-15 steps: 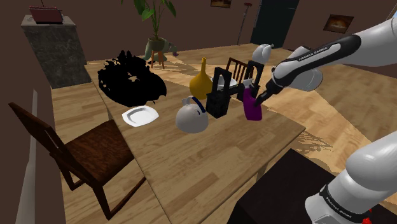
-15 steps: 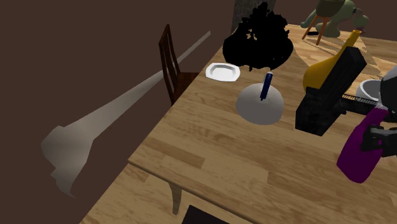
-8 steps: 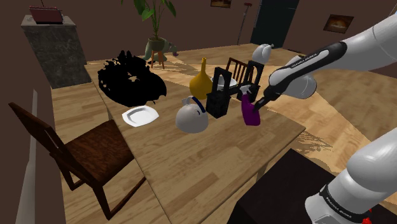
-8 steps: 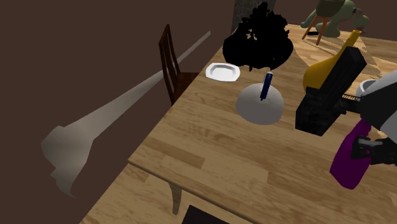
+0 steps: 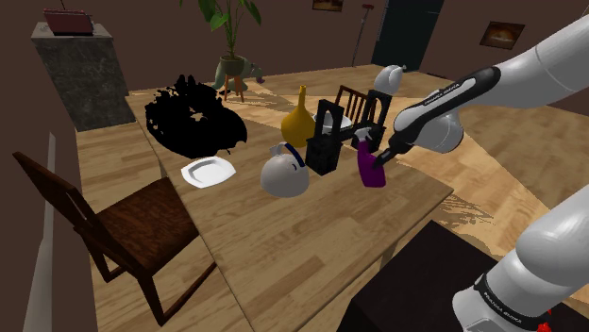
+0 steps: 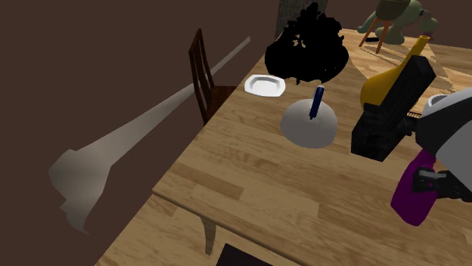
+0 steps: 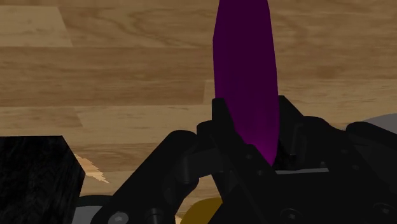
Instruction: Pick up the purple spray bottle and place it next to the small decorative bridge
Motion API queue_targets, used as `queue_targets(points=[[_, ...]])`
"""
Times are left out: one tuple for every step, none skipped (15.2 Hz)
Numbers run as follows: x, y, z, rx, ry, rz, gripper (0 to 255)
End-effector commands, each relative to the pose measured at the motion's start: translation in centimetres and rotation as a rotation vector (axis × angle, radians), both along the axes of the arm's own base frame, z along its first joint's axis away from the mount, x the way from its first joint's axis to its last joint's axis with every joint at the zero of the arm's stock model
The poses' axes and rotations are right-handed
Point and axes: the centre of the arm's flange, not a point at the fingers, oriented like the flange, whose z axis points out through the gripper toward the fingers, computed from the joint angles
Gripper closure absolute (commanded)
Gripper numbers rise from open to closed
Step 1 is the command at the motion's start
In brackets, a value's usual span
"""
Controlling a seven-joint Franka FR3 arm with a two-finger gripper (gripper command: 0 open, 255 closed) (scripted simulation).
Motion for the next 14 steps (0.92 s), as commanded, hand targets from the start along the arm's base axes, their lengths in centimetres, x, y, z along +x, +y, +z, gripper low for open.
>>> queue_targets(points=[[-0.1,0.0,-0.4,0.004,0.011,0.0,255],[-0.1,0.0,-0.4,0.004,0.011,0.0,255],[-0.1,0.0,-0.4,0.004,0.011,0.0,255],[0.0,0.0,-0.4,0.004,0.011,-0.001,0],[0.0,0.1,-0.4,0.004,0.01,-0.001,0],[0.0,0.0,-0.4,0.004,0.011,-0.001,0],[0.0,0.0,-0.4,0.004,0.01,-0.001,0],[0.0,0.0,-0.4,0.004,0.01,-0.001,0],[-0.1,0.0,-0.4,0.004,0.011,0.0,0],[-0.6,0.0,0.8,0.004,0.011,0.0,0],[-1.1,0.0,2.0,0.004,0.011,0.0,0],[-1.6,0.0,3.3,0.004,0.011,0.0,0],[-2.0,-0.1,4.2,0.004,0.011,0.0,0],[-2.0,-0.1,4.2,0.004,0.011,0.0,0]])
